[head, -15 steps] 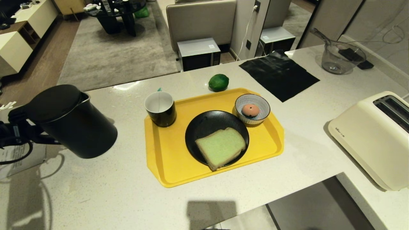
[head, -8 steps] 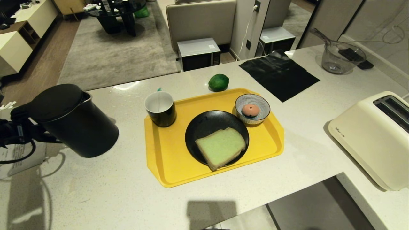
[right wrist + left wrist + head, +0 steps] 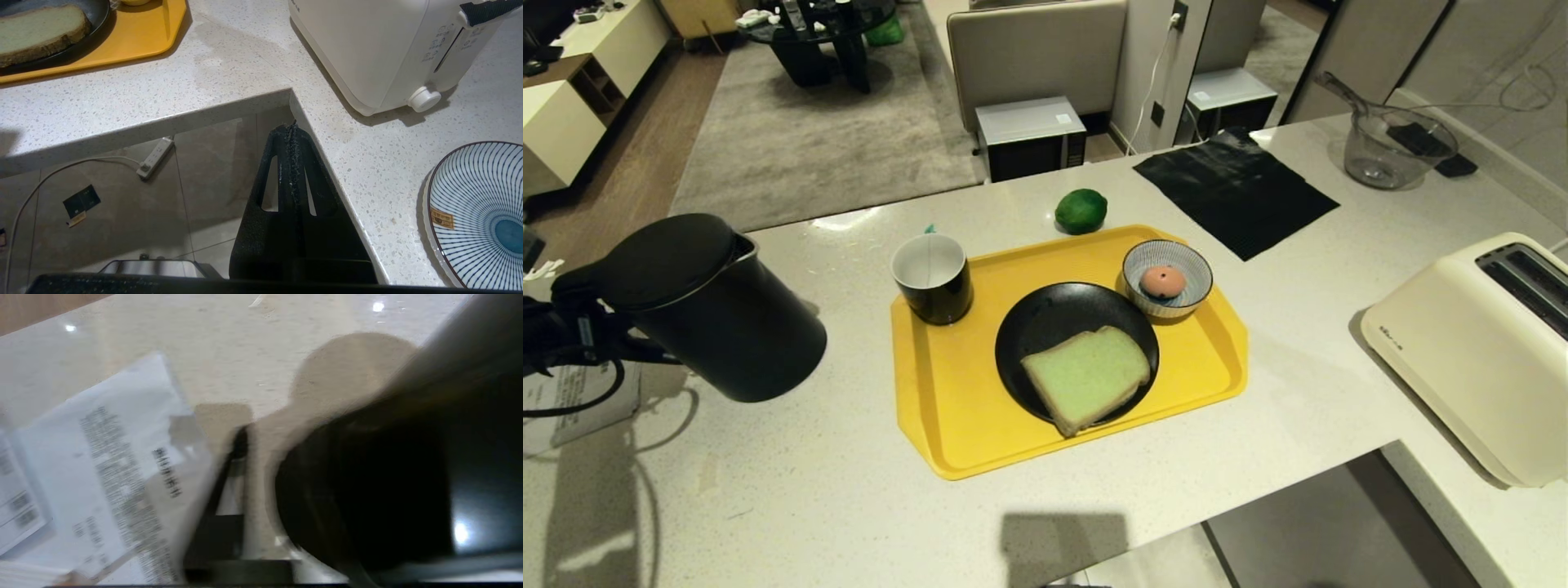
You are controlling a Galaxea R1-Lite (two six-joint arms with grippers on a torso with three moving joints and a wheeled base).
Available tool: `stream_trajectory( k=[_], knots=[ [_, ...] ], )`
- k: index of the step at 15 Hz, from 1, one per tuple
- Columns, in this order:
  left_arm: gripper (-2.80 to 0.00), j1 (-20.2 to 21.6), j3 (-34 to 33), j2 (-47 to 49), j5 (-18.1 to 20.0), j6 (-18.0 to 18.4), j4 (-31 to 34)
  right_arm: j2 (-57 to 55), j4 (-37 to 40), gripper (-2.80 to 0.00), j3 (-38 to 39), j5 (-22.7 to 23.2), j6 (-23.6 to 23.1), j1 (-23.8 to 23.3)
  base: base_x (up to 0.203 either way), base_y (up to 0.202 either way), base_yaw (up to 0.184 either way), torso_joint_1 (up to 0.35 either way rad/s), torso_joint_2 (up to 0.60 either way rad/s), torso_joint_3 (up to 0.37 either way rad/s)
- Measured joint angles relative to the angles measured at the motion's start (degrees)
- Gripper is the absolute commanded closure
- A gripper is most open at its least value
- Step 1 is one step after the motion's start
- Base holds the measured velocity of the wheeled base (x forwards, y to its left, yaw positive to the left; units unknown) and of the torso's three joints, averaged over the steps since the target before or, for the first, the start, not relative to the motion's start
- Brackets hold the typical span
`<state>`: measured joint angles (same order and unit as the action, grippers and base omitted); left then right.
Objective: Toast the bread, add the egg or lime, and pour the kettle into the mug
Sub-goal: Pick up the kettle
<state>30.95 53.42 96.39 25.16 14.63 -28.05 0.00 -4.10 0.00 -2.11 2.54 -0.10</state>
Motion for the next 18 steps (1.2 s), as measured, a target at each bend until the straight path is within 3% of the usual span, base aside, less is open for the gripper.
stream_trajectory(
  k=[8,15,18],
  knots=[
    [0.00,-0.11,0.07,-0.77,0.22,-0.44,0.82,0.00,0.02,0.00,0.00,0.02,0.00,0.00,0.000,0.000,0.000,0.000,0.00,0.000],
    [0.00,-2.80,1.65,-4.27,0.37,-2.33,-0.93,0.00,0.02,0.00,0.00,0.00,0.00,-0.01,0.000,0.000,0.000,0.000,0.00,0.000],
    [0.00,-4.13,4.80,-5.00,0.30,-6.16,-1.29,0.00,0.02,0.00,0.00,0.00,-0.01,-0.01,0.000,0.000,0.000,0.000,0.00,0.000]
  ],
)
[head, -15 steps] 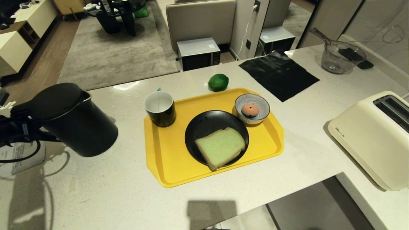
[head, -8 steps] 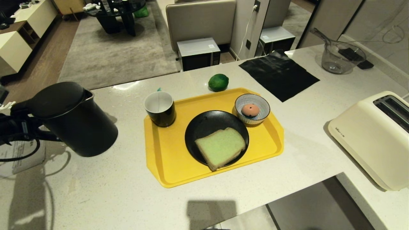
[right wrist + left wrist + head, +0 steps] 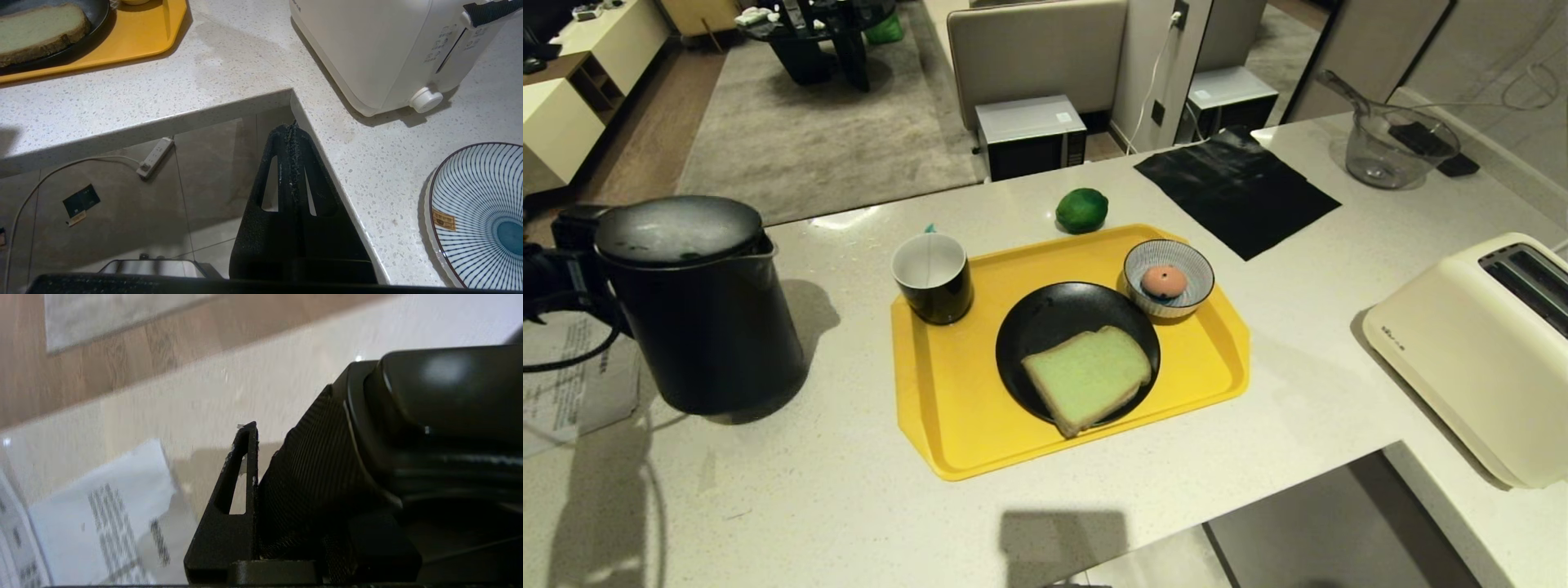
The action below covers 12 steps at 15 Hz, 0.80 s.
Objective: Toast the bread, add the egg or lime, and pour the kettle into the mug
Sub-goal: Pick up the kettle
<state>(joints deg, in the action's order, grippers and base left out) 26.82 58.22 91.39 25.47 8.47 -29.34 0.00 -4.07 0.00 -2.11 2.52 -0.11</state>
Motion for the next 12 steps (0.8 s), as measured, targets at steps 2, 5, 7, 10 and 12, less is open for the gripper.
stream_trajectory(
  k=[2,5,7,10,12],
  knots=[
    [0.00,-0.84,2.62,-0.09,-0.47,-0.79,-0.10,0.00,0.00,0.00,0.00,0.01,0.01,0.00,0.000,0.000,0.000,0.000,0.00,0.000],
    [0.00,-1.33,5.33,0.04,-1.30,-0.87,0.38,0.00,0.00,0.00,0.00,0.02,0.00,0.00,0.000,0.000,0.000,0.000,0.00,0.000],
    [0.00,-1.45,7.70,1.05,-1.50,-0.66,0.65,0.00,-0.02,0.00,0.00,0.00,0.01,0.00,0.000,0.000,0.000,0.000,0.00,0.000],
    [0.00,-2.67,13.70,3.53,-2.36,-0.57,0.57,0.00,0.00,0.00,0.00,0.00,0.01,0.01,0.000,0.000,0.000,0.000,0.00,0.000],
    [0.00,-4.02,16.32,4.67,-2.92,-0.56,1.56,0.00,0.00,0.00,0.00,0.02,0.01,0.01,0.000,0.000,0.000,0.000,0.00,0.000]
  ],
)
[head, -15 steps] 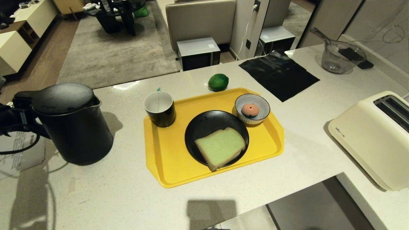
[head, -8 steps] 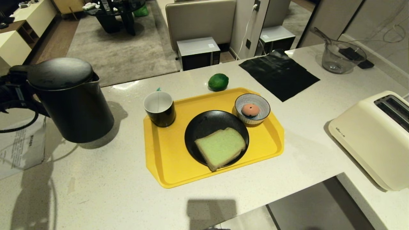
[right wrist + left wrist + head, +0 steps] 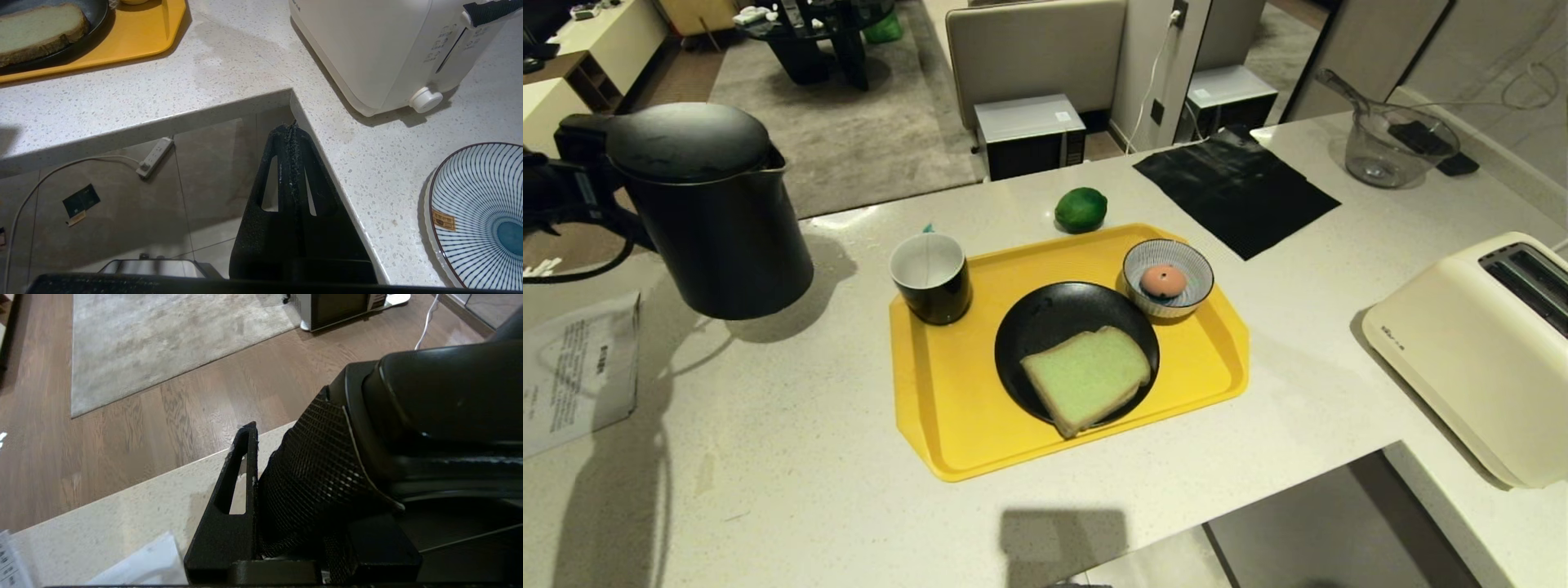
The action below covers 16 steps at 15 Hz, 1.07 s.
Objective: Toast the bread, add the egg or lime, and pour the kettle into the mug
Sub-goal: Pick up the kettle, then pour water into a cup
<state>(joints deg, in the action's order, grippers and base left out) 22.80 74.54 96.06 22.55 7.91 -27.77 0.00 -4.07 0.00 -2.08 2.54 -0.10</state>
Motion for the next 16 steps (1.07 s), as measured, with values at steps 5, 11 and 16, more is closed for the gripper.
stream_trajectory(
  k=[5,11,16],
  knots=[
    [0.00,-1.84,2.00,-0.70,-1.33,-0.11,2.05,0.00,0.00,0.00,0.00,-0.01,0.00,0.00,0.000,0.000,0.000,0.000,0.00,0.000],
    [0.00,-3.96,2.57,-4.14,-2.00,-0.69,6.14,0.00,-0.02,0.00,0.00,-0.02,0.00,0.00,0.000,0.000,0.000,0.000,0.00,0.000],
    [0.00,-4.04,2.44,-5.50,-2.37,-0.78,6.15,0.00,0.00,0.00,0.00,-0.01,0.00,-0.01,0.000,0.000,0.000,0.000,0.00,0.000]
  ],
)
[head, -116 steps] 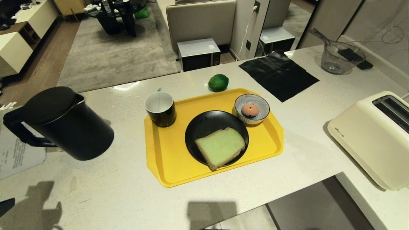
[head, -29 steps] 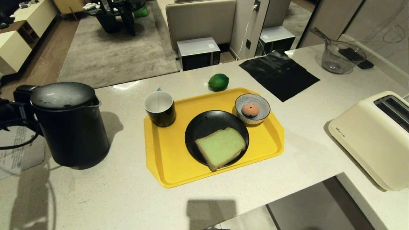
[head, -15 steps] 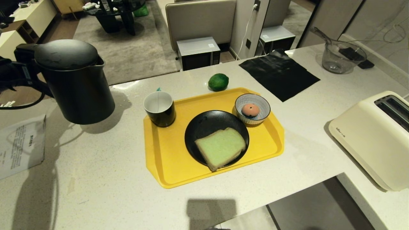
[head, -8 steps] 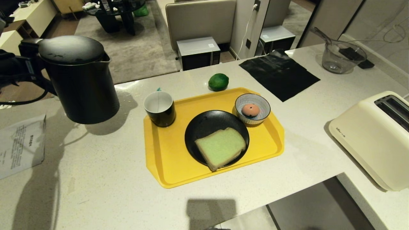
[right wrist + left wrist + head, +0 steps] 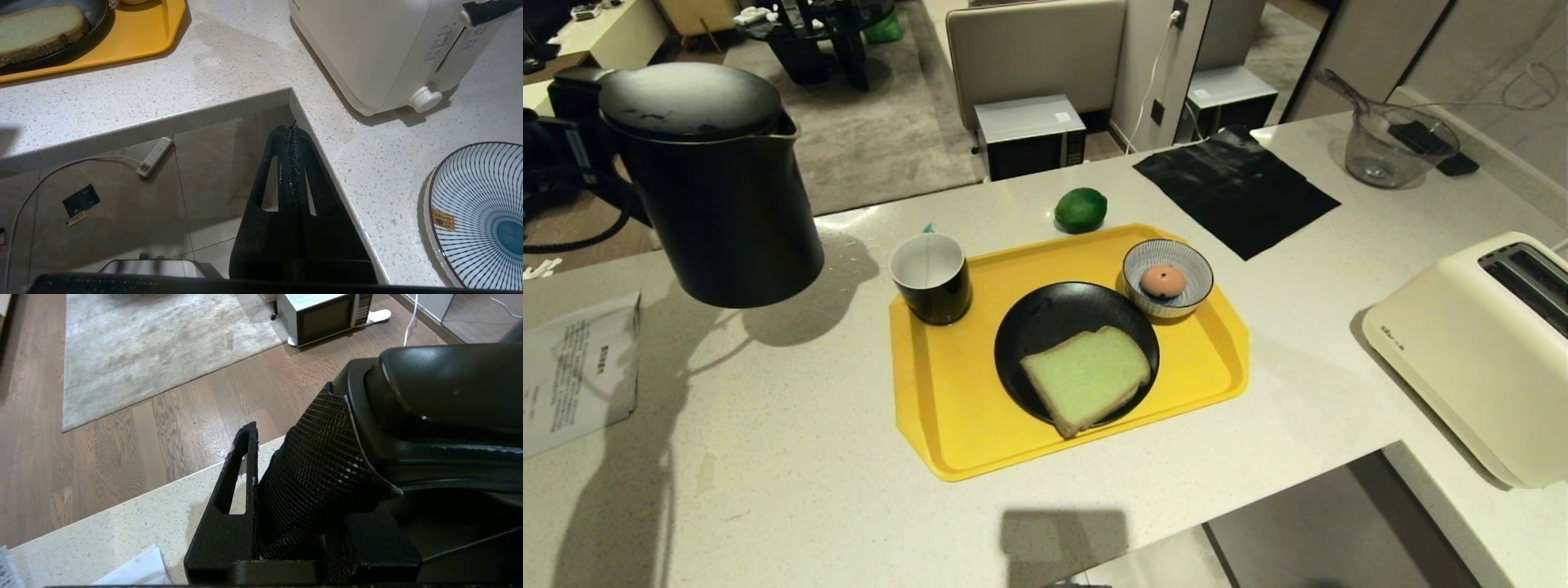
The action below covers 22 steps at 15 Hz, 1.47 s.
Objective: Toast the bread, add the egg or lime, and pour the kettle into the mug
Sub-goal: Pour water into a cup
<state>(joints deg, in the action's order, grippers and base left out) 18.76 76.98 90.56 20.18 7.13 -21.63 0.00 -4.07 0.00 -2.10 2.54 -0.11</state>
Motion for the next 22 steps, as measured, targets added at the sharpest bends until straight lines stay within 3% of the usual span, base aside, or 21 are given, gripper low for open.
stream_trajectory(
  k=[22],
  knots=[
    [0.00,0.12,0.20,-1.98,-2.14,0.13,-0.11,0.00,0.00,0.00,0.00,0.09,-0.24,0.01,0.000,0.000,0.000,0.000,0.00,0.000]
  ],
)
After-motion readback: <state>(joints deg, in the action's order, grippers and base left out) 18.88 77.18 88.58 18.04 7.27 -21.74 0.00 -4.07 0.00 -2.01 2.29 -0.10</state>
